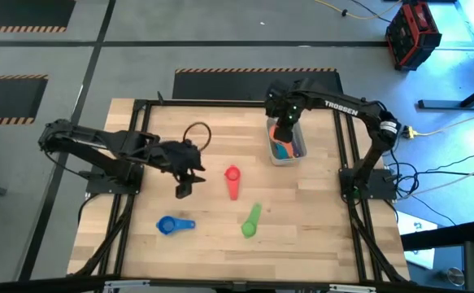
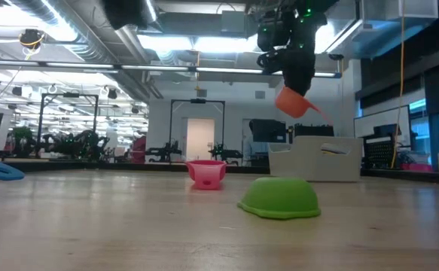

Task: Nest measuring cups in basket
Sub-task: Stack the orange measuring cup on top of the dark blue measuring cup in the grey bin

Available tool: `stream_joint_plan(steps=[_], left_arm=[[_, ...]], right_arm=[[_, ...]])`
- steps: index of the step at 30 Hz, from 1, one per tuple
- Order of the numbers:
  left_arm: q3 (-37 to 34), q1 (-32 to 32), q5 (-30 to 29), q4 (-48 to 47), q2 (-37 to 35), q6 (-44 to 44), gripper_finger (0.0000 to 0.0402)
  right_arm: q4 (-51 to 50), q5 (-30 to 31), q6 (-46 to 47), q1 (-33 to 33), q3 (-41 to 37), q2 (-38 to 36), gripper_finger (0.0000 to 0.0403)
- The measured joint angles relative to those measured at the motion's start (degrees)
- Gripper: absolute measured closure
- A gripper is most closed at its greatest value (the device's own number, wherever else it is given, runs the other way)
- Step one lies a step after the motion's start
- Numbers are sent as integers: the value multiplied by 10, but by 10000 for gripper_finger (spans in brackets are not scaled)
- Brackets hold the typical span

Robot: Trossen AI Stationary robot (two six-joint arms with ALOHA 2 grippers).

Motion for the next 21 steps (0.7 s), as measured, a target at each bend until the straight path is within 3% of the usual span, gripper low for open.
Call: stream_joint_plan(steps=[8,21], left_arm=[[-1,-45,-39,-47,7,-40,234],[-1,-59,-67,-48,21,-43,234]], right_arm=[[3,-43,0,-21,0,27,388],[-22,-37,-34,-59,0,88,388]])
